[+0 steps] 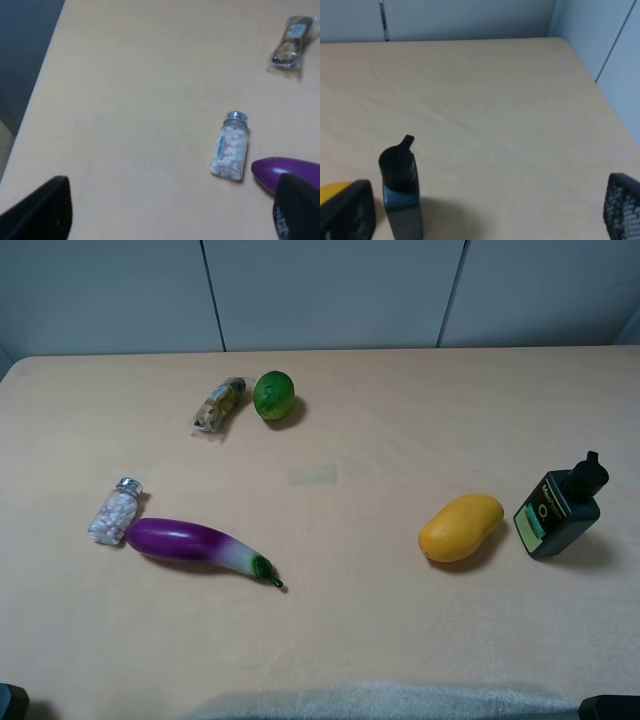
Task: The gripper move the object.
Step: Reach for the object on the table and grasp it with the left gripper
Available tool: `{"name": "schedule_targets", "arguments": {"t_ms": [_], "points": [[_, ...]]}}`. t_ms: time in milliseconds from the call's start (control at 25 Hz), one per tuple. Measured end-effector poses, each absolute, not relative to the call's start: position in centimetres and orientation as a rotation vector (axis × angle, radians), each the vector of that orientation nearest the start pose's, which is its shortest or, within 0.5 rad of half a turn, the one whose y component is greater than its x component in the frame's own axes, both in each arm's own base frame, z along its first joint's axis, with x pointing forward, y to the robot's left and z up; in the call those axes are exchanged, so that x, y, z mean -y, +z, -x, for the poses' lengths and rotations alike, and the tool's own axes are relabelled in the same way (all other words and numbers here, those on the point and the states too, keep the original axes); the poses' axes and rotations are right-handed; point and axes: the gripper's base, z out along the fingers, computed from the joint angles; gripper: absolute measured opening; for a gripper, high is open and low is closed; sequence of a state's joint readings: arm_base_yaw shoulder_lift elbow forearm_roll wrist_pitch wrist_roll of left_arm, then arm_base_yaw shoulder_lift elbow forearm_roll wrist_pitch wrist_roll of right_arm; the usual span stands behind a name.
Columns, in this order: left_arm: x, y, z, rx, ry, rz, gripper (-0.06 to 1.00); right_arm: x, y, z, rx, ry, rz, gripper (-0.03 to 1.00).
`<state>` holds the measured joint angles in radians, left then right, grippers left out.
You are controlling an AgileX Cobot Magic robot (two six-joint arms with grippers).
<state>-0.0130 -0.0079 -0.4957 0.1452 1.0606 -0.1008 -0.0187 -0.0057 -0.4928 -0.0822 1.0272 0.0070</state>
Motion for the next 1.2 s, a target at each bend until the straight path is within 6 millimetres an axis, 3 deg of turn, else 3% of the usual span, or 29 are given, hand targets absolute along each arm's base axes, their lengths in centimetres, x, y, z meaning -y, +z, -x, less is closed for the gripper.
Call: {"name": "schedule_targets", "arguments": {"t_ms": [520, 880, 1200], "points": [[-1.1, 27.8, 0.0, -2.057, 0.106, 0.091, 0.87, 0.6, 27.8, 0.4, -2.011, -0.105, -0.028, 0.69], [-1.1, 27.4, -6.0, -2.412, 0.134, 0.070, 0.86, 0.6, 27.8, 0.4, -2.011, -0.105, -0.028, 0.69], [-0.9, 28.9, -11.8, -2.543, 0.165, -0.025, 0.86, 0.6, 27.8, 0.4, -2.011, -0.105, -0.028, 0.69]]}}
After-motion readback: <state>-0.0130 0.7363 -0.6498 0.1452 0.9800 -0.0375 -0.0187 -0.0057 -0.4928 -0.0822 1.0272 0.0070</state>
